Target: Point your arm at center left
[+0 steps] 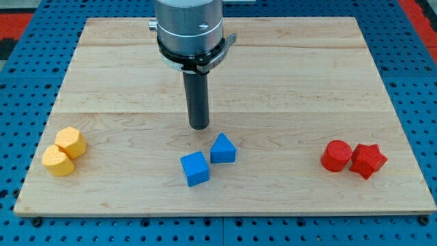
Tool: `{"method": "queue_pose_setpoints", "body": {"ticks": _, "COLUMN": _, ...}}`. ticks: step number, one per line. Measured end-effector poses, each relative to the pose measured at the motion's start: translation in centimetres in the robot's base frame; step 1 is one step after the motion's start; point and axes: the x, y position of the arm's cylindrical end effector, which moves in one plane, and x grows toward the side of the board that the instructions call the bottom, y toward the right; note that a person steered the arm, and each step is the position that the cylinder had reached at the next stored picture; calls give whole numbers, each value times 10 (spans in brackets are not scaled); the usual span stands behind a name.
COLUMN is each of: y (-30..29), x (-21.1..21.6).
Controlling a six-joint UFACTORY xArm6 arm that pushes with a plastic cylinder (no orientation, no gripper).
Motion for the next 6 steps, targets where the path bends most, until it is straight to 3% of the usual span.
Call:
{"method": "queue_pose_setpoints", "body": {"ticks": 3, "y": -3, "x": -5}}
{"method": "queue_pose_setpoints", "body": {"ticks": 4, "y": -77, "x": -43}}
{"method": "queue_pose_setpoints", "body": {"ticks": 6, "y": -209, "x": -21}}
